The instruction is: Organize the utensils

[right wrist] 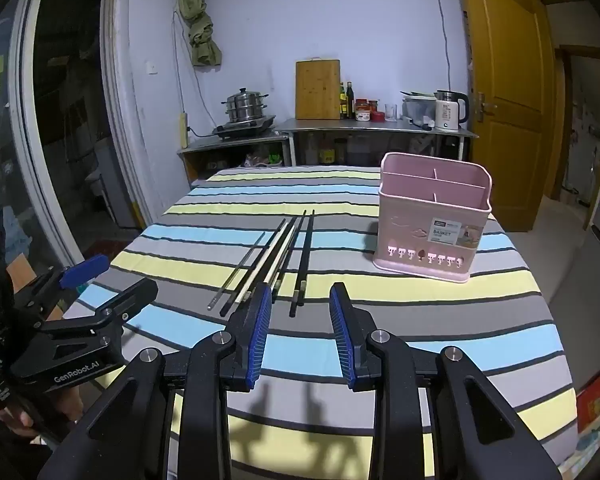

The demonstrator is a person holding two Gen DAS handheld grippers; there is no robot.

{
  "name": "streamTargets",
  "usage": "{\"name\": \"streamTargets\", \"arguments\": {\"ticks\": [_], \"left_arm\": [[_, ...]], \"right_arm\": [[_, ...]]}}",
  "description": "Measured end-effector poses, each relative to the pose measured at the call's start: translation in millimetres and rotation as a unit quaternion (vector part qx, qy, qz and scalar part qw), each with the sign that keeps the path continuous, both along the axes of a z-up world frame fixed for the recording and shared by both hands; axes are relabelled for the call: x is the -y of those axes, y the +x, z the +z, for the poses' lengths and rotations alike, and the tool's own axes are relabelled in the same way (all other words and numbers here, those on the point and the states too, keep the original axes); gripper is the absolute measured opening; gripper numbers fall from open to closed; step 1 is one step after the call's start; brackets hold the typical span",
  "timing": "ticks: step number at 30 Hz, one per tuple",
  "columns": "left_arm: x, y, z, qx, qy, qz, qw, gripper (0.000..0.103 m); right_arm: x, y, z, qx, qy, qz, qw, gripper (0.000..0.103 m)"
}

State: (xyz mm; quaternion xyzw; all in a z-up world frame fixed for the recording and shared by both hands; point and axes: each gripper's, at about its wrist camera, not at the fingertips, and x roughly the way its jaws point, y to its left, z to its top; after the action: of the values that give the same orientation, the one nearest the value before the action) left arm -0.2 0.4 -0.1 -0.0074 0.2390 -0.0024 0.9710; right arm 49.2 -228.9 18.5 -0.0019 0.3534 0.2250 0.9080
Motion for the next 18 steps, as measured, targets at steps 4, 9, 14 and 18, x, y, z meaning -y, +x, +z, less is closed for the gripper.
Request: {"name": "streamTargets", "arguments": {"ticks": [4,9,14,18], "left_arm": [[-0.1,-0.1,0.2,0.0,0.001,0.0,1.0,0.085],[0.0,0.0,0.2,0.0,0.002,0.0,1.0,0.085],[-0.7,0.7,0.9,0.0,0.002,-0.001,1.0,0.085],[-2.4,-1.5,3.7,0.0,0.003,-0.001,1.0,0.085]], "right_arm": [[-0.8,-0.5,0.5,0.001,-0.001,0.0,1.0,0.031],[-1.5,-0.7,0.4,0.001,-0.003,0.0,1.0,0.031],[-1.6,-1.1,0.6,0.001,-0.002,0.0,1.0,0.031],[-1.6,-1.2,0.6,0.0,-0.002,0.001,1.0,0.031]]}}
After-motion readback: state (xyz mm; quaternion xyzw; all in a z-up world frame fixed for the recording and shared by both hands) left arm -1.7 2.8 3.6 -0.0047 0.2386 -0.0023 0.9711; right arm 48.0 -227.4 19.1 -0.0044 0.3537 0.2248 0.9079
